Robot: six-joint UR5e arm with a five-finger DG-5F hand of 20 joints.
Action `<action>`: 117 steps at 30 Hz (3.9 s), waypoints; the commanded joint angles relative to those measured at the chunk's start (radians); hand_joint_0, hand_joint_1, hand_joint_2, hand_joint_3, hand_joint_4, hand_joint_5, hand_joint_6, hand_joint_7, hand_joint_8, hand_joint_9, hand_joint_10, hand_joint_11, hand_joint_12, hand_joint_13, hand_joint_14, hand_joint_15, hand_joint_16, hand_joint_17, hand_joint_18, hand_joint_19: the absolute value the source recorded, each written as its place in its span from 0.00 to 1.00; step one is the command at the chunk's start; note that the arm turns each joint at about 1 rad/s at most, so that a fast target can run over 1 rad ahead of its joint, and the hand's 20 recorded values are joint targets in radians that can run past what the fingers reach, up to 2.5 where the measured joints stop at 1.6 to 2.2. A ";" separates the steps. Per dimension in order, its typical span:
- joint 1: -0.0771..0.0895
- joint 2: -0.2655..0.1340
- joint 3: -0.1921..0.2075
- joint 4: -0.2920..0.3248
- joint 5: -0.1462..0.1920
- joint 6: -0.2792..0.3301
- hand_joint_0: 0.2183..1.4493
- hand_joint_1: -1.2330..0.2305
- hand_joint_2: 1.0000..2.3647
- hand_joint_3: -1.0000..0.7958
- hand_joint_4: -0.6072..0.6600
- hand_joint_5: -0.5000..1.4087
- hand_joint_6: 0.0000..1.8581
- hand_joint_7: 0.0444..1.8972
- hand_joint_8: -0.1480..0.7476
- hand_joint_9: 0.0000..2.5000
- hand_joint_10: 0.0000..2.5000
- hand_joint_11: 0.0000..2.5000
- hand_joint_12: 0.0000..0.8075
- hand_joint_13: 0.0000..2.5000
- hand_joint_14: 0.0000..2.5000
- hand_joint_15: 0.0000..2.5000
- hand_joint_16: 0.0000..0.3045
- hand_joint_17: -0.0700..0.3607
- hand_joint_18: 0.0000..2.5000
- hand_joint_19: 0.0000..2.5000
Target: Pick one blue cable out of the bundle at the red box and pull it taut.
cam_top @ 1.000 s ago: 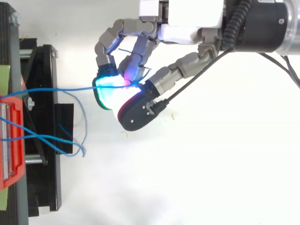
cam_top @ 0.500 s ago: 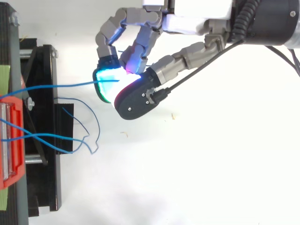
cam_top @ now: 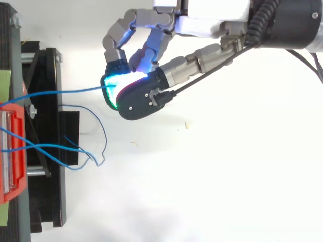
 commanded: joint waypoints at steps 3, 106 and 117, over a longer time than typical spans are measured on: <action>0.001 -0.001 0.001 0.000 0.001 0.000 0.30 0.34 0.01 0.48 0.61 0.19 0.49 0.56 0.62 0.50 0.00 0.53 0.53 0.33 0.01 0.18 0.20 0.48 0.32 0.17; 0.012 0.000 0.000 -0.021 0.008 0.006 0.30 0.31 0.01 0.39 0.62 0.19 0.49 0.56 0.56 0.48 0.00 0.53 0.48 0.30 0.01 0.19 0.17 0.44 0.27 0.18; 0.012 0.000 0.000 -0.021 0.009 0.006 0.31 0.31 0.01 0.41 0.62 0.19 0.49 0.56 0.57 0.48 0.00 0.53 0.48 0.30 0.01 0.19 0.17 0.44 0.27 0.19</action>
